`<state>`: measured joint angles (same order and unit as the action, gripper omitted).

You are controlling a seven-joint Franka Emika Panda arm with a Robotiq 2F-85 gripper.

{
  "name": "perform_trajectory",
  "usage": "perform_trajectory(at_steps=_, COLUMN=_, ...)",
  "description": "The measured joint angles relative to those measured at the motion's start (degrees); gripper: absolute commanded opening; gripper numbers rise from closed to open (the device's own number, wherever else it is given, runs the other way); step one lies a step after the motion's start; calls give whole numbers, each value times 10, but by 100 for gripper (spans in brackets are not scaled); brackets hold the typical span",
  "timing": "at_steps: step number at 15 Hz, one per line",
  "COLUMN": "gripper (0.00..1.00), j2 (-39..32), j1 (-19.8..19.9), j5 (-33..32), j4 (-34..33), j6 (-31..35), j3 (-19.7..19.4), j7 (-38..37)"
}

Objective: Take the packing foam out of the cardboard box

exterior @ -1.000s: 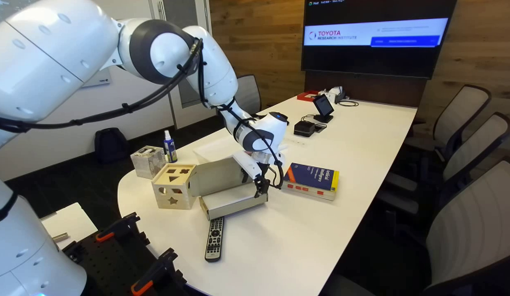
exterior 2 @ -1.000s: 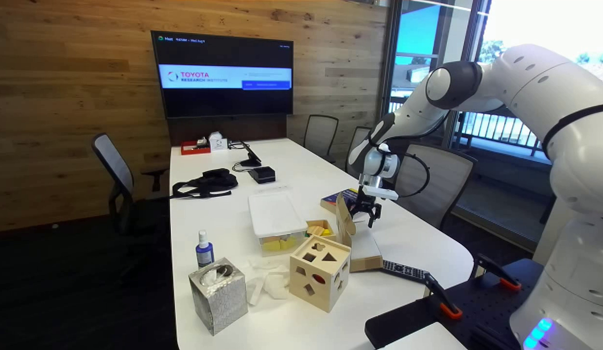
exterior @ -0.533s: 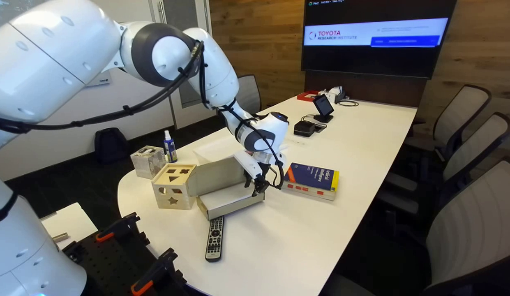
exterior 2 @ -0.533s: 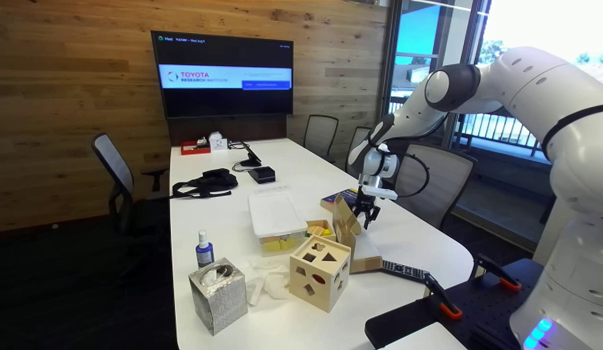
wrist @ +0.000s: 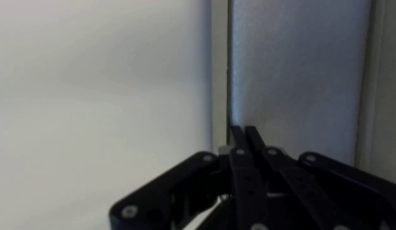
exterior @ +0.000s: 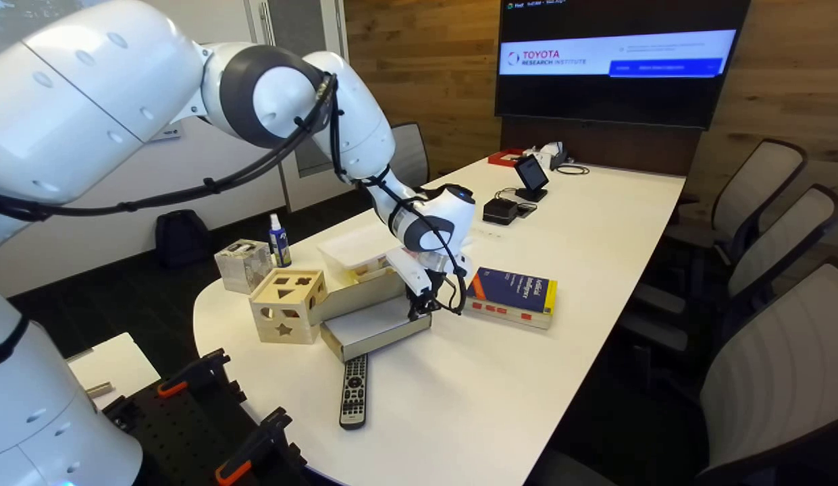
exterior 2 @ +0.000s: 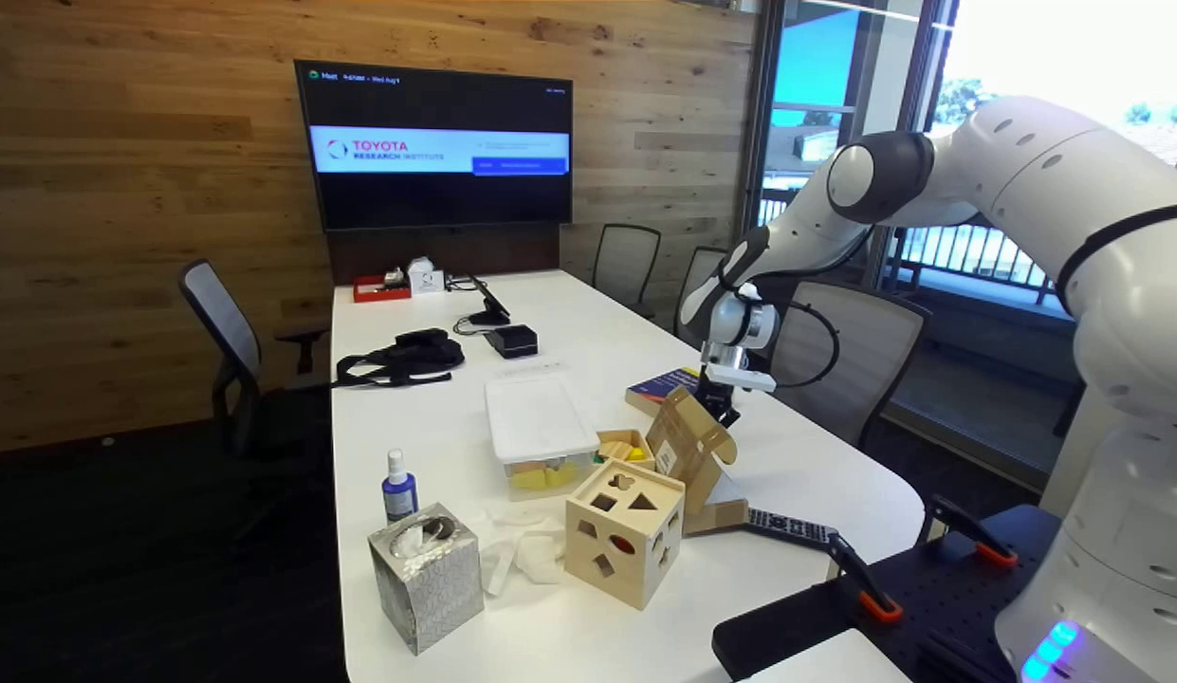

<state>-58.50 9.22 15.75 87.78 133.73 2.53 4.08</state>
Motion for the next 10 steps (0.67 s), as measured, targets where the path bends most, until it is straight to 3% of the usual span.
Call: perform_trajectory(at_steps=10, gripper=1, j2=3, j1=0, j5=0, j4=-1, j6=-9, j3=1, j7=2)
